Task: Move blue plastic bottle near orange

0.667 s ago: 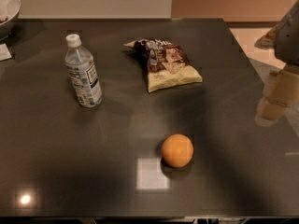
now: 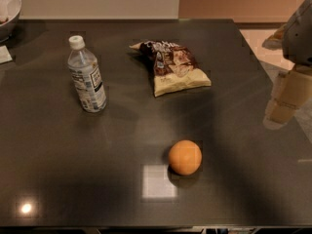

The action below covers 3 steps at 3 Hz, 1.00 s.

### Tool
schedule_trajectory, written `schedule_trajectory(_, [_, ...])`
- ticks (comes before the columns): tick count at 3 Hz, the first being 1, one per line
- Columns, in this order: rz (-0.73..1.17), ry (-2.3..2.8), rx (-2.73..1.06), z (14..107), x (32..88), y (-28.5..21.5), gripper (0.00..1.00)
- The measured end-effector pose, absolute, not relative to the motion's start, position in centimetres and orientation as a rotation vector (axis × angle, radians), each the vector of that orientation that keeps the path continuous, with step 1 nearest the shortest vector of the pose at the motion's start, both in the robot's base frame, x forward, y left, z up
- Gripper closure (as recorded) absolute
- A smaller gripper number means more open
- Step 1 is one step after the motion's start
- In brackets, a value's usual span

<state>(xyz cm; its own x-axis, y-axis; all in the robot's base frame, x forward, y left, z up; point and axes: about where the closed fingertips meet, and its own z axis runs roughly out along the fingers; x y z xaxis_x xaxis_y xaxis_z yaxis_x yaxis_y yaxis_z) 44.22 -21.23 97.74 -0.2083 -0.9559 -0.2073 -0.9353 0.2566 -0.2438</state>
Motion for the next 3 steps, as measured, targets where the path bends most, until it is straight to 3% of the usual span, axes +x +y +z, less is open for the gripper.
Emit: schedule_trajectory(3, [0.17,2.055,-1.852,94.4,50.0,-10.8,0.0])
